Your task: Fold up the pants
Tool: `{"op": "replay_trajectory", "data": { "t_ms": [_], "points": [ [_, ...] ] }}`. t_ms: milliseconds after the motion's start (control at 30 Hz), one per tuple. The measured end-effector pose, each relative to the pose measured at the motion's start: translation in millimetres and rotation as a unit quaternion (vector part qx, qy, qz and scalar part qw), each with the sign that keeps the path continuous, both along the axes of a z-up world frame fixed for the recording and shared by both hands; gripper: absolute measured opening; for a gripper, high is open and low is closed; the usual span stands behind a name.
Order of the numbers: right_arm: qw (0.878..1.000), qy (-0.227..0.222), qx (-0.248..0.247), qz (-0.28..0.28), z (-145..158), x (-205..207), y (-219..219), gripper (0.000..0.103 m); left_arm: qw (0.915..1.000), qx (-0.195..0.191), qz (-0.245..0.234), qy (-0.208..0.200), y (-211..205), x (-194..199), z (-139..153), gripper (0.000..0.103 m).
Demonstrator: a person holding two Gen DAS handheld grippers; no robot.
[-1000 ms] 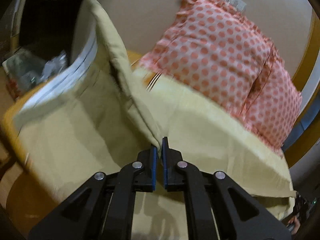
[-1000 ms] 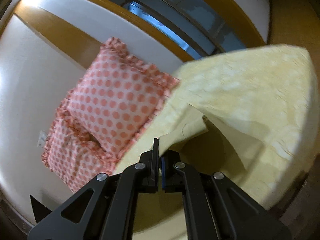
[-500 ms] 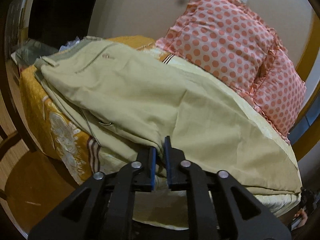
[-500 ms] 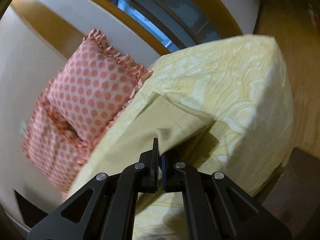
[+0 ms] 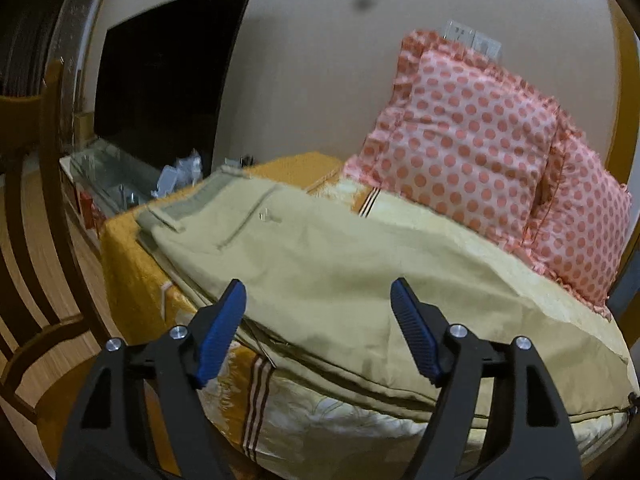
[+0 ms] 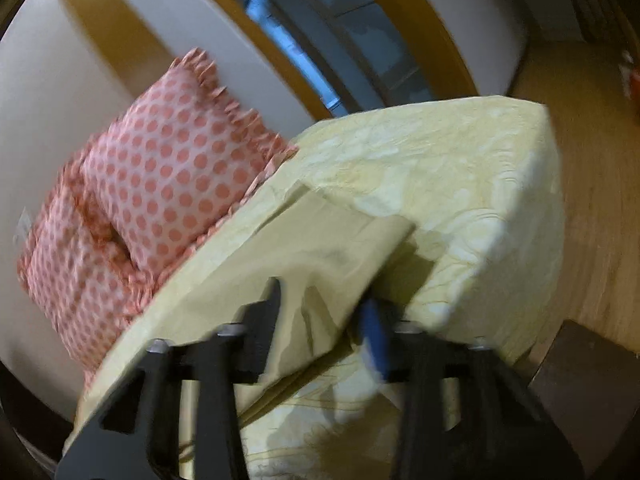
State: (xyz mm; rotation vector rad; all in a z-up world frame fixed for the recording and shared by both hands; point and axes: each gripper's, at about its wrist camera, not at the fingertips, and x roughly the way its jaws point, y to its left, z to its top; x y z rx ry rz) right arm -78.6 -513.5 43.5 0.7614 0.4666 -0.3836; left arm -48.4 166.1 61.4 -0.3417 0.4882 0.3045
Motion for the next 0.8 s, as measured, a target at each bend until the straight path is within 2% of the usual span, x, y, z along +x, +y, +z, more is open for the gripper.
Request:
{"op": "replay_trajectory", "data": {
  "t_ms": [33,133,233,300,367,400,467,533,567,600,633,667,700,733,800],
  "points": [
    [1.0,-0.005,-0.001,0.003,0.1,2.6,-0.8,0.007,0.9999,-0.009,-0.002,0.01,2.9,4.5,-5.6,0.074],
    [0.998,-0.022,-0.045,0.029,22.9,16.7,11.9,0.006,0.9991,-0.032,0.004,0.026,9.6,8.8,-18.3,0.075],
    [0.989,-0.065,-0.082,0.101,62.7,42.9,51.8,0.006,0.9984,-0.048,0.016,0.025,17.4,5.8,-25.5,0.076],
    [0.975,-0.097,-0.097,0.172,86.2,65.7,94.4,0.006,0.9981,-0.052,0.024,0.021,20.9,3.3,-26.7,0.078],
    [0.953,-0.121,-0.11,0.255,101.6,87.6,148.7,0.006,0.998,-0.051,0.032,0.017,23.4,1.5,-27.4,0.079],
    [0.934,-0.13,-0.119,0.311,106.3,99.5,188.9,0.006,0.9981,-0.049,0.034,0.018,24.0,1.2,-27.9,0.08],
    [0.903,-0.128,-0.134,0.387,103.7,113.9,249.4,0.006,0.998,-0.045,0.04,0.019,26.1,0.2,-29.1,0.08],
    [0.852,-0.086,-0.16,0.491,83.9,125.1,324.2,0.008,0.9977,-0.046,0.045,0.02,29.4,-0.4,-30.8,0.083],
    [0.831,-0.063,-0.169,0.525,73.9,126.4,347.5,0.015,0.9974,-0.049,0.048,0.021,32.4,-1.0,-32.3,0.083],
    [0.8,-0.029,-0.186,0.57,58.4,123.0,377.6,0.02,0.9971,-0.053,0.05,0.022,35.7,-1.8,-33.7,0.084],
    [0.783,-0.015,-0.197,0.59,50.1,117.9,392.4,0.032,0.9969,-0.056,0.052,0.022,38.8,-2.5,-34.7,0.084],
    [0.773,-0.015,-0.204,0.601,45.5,111.3,401.0,0.048,0.9966,-0.059,0.053,0.022,42.7,-3.4,-36.2,0.084],
    [0.769,-0.027,-0.207,0.605,45.4,102.7,404.1,0.057,0.9964,-0.061,0.055,0.022,45.4,-3.5,-37.0,0.084],
    [0.771,-0.037,-0.203,0.602,48.0,98.5,401.8,0.07,0.9961,-0.064,0.057,0.023,49.8,-3.0,-38.0,0.084],
    [0.786,-0.066,-0.187,0.585,56.7,95.1,392.4,0.073,0.9957,-0.072,0.055,0.021,55.3,-1.5,-39.1,0.084]
  ]
}}
